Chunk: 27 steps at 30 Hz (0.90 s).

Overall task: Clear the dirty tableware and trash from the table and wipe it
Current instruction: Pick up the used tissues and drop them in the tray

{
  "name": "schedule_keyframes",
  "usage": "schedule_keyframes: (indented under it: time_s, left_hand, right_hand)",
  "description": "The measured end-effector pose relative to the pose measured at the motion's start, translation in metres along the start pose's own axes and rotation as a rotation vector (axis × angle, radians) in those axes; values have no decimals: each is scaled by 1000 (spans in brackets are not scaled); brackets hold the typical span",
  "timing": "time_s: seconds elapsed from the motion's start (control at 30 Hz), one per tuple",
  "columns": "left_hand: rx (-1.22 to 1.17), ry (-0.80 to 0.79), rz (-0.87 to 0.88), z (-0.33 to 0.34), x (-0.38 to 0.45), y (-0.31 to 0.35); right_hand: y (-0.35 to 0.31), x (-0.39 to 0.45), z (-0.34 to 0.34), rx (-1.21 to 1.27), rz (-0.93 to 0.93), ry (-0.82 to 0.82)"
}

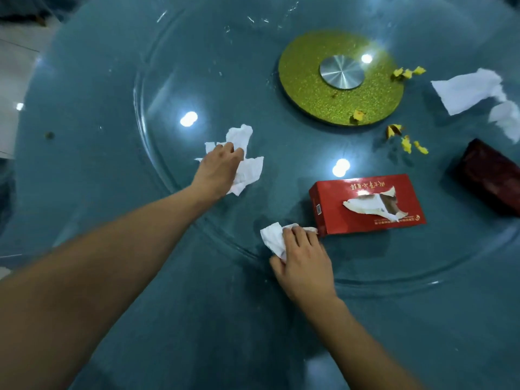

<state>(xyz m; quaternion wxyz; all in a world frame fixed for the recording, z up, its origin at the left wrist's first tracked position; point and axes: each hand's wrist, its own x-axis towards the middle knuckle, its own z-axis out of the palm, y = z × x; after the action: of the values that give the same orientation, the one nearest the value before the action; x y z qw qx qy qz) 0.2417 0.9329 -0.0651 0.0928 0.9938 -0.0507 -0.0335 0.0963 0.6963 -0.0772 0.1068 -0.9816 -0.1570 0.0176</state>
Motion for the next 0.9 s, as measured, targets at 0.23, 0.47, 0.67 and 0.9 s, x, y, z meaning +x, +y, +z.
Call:
schedule_keyframes:
  time_s: [0.23,0.47,0.67,0.9]
  left_hand:
    - [-116,122,76,29,-110,35]
    - [-265,66,91,36,-147,60]
    - [-323,-6,185,44,-171,95]
    - [-337,-17,205,42,-180,140]
  right_hand:
    - [-3,9,-11,-12,46,41]
    - [38,-39,-21,151,143,-106]
    - [115,-77,-46,5,399,-48]
    - [128,-77,-51,-98,335,-194]
